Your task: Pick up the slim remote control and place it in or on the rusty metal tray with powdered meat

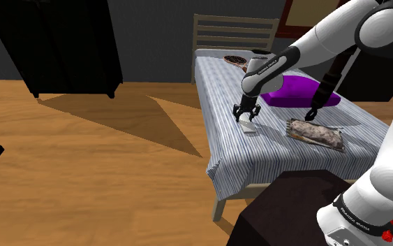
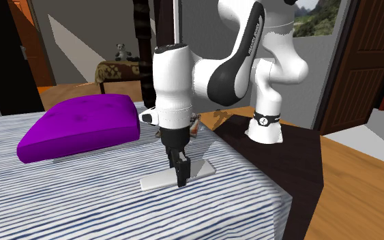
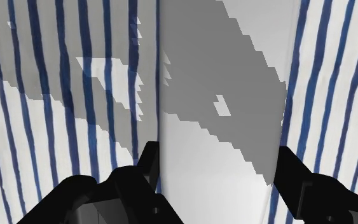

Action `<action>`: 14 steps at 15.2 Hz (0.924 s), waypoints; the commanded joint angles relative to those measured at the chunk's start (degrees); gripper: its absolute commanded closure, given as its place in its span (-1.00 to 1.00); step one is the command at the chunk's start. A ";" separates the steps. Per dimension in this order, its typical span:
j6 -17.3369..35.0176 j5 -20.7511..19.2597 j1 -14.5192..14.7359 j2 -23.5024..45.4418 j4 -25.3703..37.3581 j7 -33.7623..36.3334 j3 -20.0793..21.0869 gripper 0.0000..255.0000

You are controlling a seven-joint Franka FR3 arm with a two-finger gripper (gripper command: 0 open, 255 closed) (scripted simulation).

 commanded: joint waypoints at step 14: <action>-6.60 -0.59 0.19 -5.50 1.11 0.38 -0.26 1.00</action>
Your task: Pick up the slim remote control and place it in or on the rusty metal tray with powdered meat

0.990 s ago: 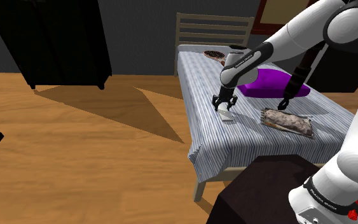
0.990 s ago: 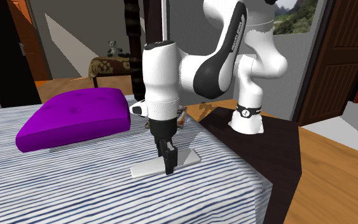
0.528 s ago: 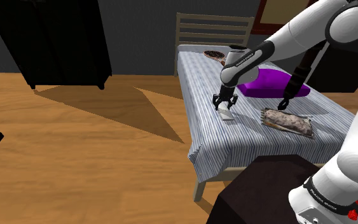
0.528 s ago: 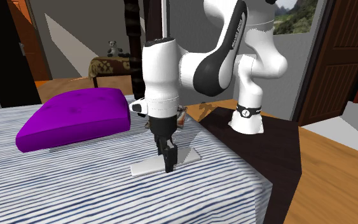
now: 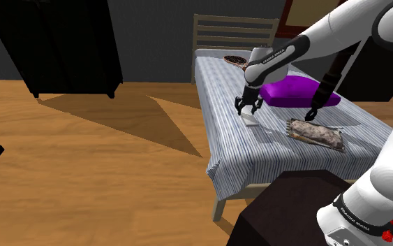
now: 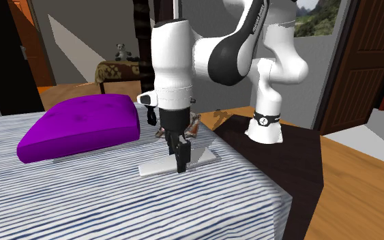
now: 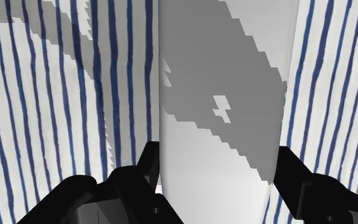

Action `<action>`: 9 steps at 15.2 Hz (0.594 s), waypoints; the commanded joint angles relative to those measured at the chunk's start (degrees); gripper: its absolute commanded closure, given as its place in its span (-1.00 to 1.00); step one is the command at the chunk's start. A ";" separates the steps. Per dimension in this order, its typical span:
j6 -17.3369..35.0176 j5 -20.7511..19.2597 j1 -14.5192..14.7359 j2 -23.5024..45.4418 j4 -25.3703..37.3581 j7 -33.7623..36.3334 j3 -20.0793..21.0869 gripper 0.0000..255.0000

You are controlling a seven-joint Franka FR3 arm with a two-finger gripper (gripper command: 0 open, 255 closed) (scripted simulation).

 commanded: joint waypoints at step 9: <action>-7.10 -0.49 0.12 -4.64 2.46 0.33 -0.14 1.00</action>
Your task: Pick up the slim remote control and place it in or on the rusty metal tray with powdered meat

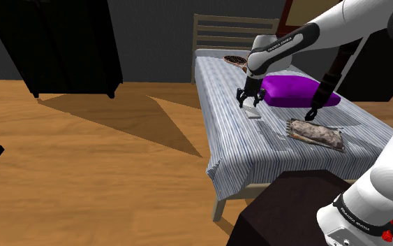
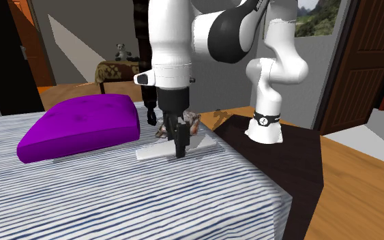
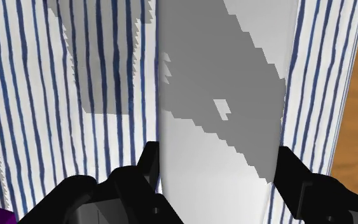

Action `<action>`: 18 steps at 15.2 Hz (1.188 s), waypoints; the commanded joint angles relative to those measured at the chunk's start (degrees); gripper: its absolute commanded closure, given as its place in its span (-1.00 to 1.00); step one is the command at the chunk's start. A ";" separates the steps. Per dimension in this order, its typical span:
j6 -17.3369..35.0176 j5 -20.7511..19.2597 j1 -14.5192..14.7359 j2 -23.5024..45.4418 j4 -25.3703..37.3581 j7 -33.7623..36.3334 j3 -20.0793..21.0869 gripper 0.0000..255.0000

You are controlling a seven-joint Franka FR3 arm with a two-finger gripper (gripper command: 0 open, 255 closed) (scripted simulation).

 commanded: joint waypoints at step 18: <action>0.10 -3.50 -8.42 -18.71 -18.55 -14.52 -8.40 1.00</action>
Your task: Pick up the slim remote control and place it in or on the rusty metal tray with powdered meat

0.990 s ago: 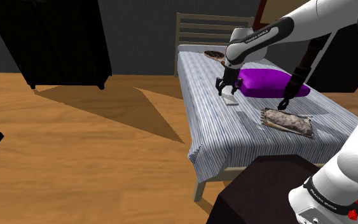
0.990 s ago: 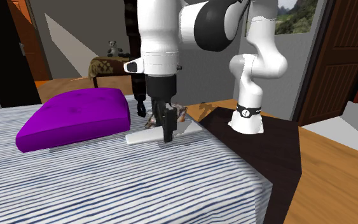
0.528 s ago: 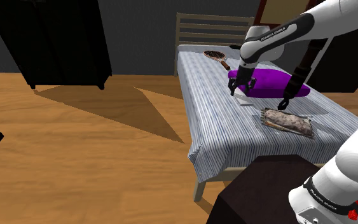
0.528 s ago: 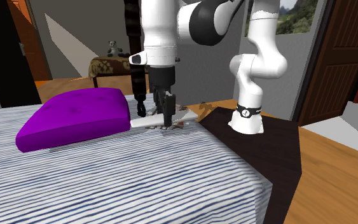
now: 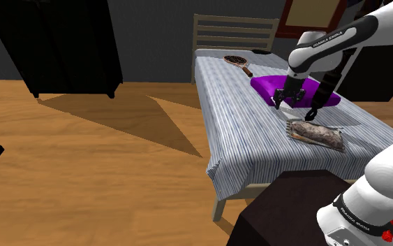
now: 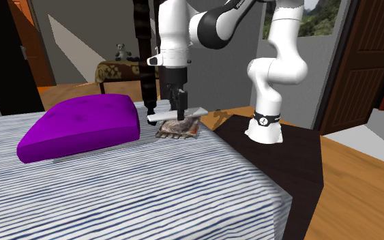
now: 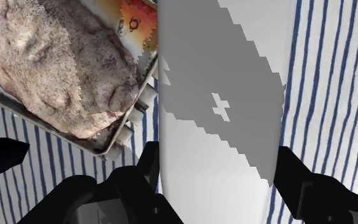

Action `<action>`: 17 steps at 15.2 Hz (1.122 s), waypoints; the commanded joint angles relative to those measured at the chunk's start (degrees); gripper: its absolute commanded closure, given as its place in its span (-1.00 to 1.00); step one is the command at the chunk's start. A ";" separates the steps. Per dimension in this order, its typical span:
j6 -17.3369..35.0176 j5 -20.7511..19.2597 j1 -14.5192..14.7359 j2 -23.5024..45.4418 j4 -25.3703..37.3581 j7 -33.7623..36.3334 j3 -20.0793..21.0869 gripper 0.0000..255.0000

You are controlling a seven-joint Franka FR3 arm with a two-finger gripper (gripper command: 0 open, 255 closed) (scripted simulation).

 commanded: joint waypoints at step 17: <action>2.73 -6.59 -10.46 -7.66 -9.35 -18.10 -12.74 1.00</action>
